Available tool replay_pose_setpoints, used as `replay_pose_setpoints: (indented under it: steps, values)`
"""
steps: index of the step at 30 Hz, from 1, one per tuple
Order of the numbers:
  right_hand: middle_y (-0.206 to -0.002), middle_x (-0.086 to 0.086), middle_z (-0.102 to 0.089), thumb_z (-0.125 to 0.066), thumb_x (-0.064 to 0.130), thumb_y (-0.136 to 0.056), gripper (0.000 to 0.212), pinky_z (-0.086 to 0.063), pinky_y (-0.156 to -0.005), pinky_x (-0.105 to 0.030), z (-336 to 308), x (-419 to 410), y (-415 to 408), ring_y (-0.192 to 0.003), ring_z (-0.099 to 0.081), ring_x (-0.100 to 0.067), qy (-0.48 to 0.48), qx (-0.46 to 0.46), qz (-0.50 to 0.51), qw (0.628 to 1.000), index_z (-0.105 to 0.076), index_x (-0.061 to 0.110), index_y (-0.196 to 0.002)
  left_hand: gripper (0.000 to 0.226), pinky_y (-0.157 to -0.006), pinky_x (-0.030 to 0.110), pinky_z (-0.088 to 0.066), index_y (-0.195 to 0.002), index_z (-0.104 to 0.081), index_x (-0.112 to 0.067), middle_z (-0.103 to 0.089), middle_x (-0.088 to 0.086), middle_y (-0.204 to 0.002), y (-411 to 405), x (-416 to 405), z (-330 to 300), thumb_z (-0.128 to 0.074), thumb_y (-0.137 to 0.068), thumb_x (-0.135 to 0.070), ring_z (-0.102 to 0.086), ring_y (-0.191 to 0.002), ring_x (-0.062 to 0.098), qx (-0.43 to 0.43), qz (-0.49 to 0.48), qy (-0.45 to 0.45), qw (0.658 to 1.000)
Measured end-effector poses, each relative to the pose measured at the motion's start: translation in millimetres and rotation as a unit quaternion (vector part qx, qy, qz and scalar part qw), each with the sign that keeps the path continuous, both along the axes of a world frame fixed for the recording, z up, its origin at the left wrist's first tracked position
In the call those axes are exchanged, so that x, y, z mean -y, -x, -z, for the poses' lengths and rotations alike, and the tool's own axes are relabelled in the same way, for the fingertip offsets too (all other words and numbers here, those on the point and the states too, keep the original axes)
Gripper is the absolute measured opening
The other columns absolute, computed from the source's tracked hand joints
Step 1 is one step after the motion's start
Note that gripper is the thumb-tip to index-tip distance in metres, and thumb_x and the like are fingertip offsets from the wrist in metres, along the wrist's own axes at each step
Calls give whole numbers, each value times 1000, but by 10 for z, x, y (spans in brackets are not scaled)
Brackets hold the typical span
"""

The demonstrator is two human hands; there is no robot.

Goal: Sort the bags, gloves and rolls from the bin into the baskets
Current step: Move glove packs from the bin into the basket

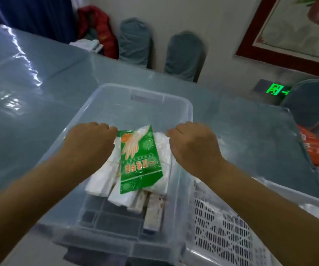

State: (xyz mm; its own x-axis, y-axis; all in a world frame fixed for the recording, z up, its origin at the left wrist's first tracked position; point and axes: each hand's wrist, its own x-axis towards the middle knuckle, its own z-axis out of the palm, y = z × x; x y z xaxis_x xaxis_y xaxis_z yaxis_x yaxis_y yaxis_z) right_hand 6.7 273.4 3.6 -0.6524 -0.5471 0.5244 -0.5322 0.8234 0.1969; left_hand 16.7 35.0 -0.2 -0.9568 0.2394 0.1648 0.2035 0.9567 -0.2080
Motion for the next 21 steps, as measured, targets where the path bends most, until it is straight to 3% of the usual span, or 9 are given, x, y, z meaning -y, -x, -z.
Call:
replay_pose_setpoints:
  steps: [2,5,10,12,14,15,18,21]
  values:
    - [-67,-7,-62,-57,8,-76,10,-32,-54,-29,82,317,194,-60,-58,-29,-53,99,22,993,-66,12,-80,15,-60,31,-42,-94,-55,-19,-64,-1,-93,90,303,96,-49,-88,-32,-62,-88,23,18,6,32,999]
    - [-96,-5,-65,-49,17,-87,18,-33,-63,-30,303,695,508,-88,-62,-29,-117,259,111,952,-60,16,-101,13,-62,30,-42,-93,-57,-18,-64,1,-91,209,605,224,-49,-87,-27,-62,-86,24,20,70,53,996]
    - [-121,-7,-57,-52,18,-87,37,-43,-78,-32,713,978,766,-109,-55,-26,-155,387,223,881,-46,13,-123,9,-62,31,-44,-73,-64,-15,-66,4,-67,242,822,369,-67,-75,-23,-63,-63,26,3,163,48,985]
    - [-126,-11,-52,-56,17,-85,57,-43,-78,-32,888,1041,742,-112,-53,-27,-86,456,268,844,-31,8,-135,11,-58,30,-43,-65,-61,-13,-63,5,-57,237,838,388,-71,-68,-18,-60,-53,27,2,174,35,984]
    - [-124,-16,-51,-62,13,-81,70,-44,-76,-33,1029,1088,692,-109,-55,-30,17,493,304,815,-22,1,-138,9,-60,29,-39,-69,-60,-14,-64,5,-62,245,842,398,-66,-73,-19,-60,-58,27,9,170,16,985]
    - [-117,-15,-54,-63,10,-79,67,-45,-72,-32,1067,1103,680,-104,-57,-29,71,498,316,804,-27,-2,-135,9,-64,29,-36,-75,-59,-15,-65,4,-69,253,844,410,-58,-80,-22,-61,-64,26,11,160,12,987]
    - [-82,-10,-60,-65,2,-74,33,-48,-59,-28,998,1108,698,-80,-61,-25,231,518,320,759,-58,-2,-105,18,-69,29,-34,-86,-58,-18,-67,1,-82,257,855,430,-45,-88,-30,-62,-76,23,17,142,26,989]
    - [-79,-16,-64,-66,-3,-69,19,-53,-66,-35,760,1074,689,-73,-64,-29,357,512,286,727,-67,0,-87,22,-66,28,-34,-87,-59,-19,-66,-2,-81,239,852,408,-44,-89,-35,-59,-73,20,28,119,10,992]
